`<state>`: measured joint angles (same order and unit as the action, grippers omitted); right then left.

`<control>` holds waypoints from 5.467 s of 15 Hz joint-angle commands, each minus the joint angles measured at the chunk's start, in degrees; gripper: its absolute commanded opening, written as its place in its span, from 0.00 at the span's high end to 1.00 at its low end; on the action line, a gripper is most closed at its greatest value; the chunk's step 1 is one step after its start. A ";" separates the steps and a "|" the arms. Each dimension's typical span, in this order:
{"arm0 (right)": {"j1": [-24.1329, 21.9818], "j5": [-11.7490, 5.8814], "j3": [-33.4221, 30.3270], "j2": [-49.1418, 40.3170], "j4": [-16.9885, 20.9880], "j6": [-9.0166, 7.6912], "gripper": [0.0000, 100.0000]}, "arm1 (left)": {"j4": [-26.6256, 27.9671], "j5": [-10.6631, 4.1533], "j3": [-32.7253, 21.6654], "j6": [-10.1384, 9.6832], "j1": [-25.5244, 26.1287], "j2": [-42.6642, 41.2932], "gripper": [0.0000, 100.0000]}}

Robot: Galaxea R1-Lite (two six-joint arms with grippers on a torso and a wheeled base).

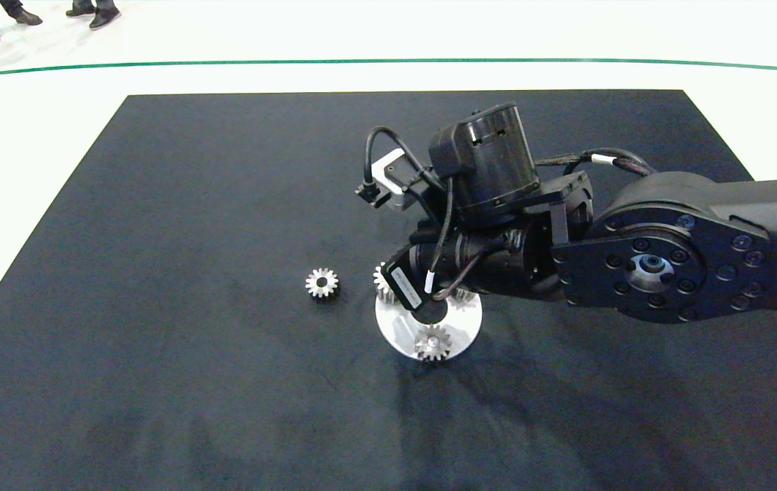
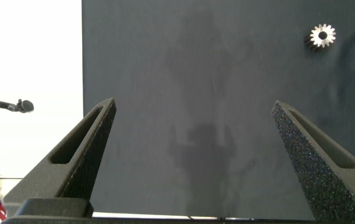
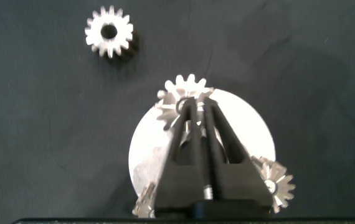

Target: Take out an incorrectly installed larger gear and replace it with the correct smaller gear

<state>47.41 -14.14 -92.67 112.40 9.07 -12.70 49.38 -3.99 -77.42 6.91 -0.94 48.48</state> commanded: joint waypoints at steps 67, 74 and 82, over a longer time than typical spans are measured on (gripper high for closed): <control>-1.09 -2.91 -11.92 10.74 13.96 2.51 0.59 | 0.10 -0.06 -0.10 0.65 -0.29 -0.14 0.00; -0.30 -3.61 -9.54 10.39 10.00 2.42 0.72 | 0.10 -0.14 -0.10 0.65 -0.29 -0.23 0.00; 0.67 -3.79 -9.54 9.59 9.74 2.51 0.89 | 0.10 -0.14 -0.10 0.65 -0.29 -0.23 0.00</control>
<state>47.93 -17.83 -102.18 122.30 18.91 -10.13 49.20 -4.07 -77.51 7.52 -1.21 48.26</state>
